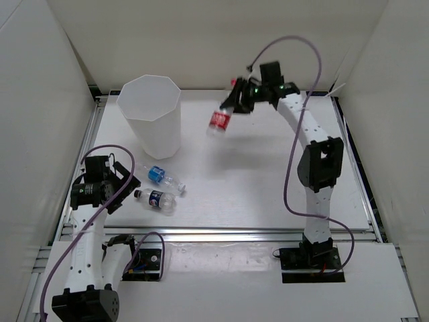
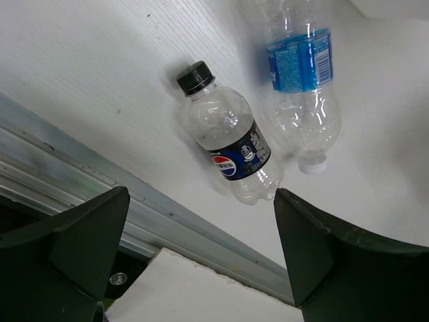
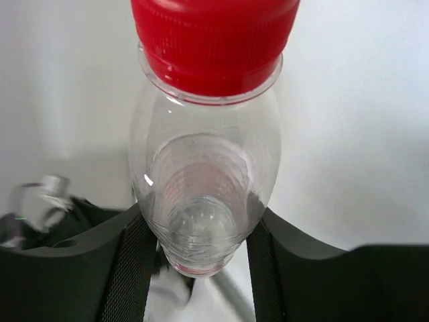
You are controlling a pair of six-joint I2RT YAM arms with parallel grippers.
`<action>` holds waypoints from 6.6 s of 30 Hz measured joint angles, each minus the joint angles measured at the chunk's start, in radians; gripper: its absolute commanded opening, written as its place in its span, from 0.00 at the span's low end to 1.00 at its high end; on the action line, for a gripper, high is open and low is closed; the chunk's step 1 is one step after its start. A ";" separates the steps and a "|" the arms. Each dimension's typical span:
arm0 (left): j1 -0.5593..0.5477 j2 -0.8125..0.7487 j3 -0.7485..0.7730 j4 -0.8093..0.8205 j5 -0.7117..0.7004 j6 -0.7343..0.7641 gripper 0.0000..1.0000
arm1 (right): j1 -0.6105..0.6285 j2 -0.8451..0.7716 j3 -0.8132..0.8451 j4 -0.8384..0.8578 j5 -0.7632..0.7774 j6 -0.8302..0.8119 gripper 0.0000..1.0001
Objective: Put the plastic bottles in the bin
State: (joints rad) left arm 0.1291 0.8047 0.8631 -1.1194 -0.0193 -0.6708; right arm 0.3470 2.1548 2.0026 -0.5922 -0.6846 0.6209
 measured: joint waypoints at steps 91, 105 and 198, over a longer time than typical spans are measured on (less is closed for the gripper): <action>-0.129 0.928 1.497 0.373 0.018 -0.030 0.99 | -0.228 -0.793 0.140 -0.079 0.023 0.025 1.00; -0.163 0.173 0.748 0.422 -0.269 0.008 0.91 | -0.280 -0.877 0.085 -0.169 0.002 -0.049 1.00; -0.078 0.729 -0.198 1.070 0.275 -0.250 0.56 | -0.280 -0.812 0.027 -0.252 -0.092 -0.108 1.00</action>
State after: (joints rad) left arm 0.0513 1.5341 0.6655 -0.0498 0.2554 -0.9211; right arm 0.0673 1.3426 2.0300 -0.8444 -0.7765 0.5129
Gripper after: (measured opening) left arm 0.624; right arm 0.998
